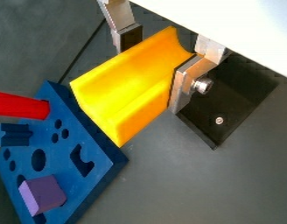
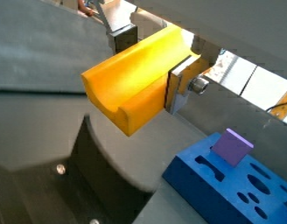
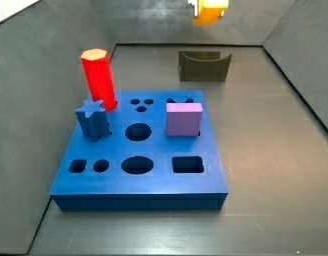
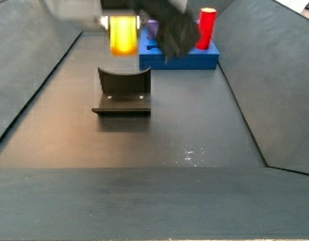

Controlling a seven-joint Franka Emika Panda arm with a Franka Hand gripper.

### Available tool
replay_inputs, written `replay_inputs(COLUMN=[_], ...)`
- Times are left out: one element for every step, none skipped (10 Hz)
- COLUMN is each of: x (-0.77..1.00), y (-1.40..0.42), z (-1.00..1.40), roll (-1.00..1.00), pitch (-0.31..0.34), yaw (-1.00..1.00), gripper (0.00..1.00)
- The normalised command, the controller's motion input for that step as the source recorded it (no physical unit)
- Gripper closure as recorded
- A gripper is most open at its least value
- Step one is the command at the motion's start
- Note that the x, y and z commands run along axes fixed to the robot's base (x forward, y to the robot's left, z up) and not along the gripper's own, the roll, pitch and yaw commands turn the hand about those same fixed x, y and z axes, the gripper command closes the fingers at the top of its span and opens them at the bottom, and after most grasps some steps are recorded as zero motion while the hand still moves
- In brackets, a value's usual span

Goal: Pick up the arch object. Move up. Place the arch object on the fixture. Regrasp the arch object. Move to above the board. Insert the arch object.
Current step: Place the arch object on the fixture.

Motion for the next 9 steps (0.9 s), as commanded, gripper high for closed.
replay_inputs(x=[0.15,0.16,0.17,0.18,0.17,0.14,0.11,0.10,0.00], y=[0.14,0.14,0.14,0.14,0.12,0.11,0.08,0.06,0.00], z=[-1.00,-1.00,-1.00,-1.00,-0.92,-0.77,-0.48,-0.29,0.00], roll=[-0.84,-0.62,-0.45,-0.26,-0.20,-0.18,-0.15,-0.14,0.00], pitch=[0.280,0.191,0.125,0.053,0.002,-0.020,-0.056,-0.077,0.000], yaw=[-0.22,-0.26,-0.27,-0.26,-0.24,-0.22,-0.17,-0.14,0.00], gripper=[1.00,1.00,1.00,1.00,1.00,1.00,1.00,1.00,0.00])
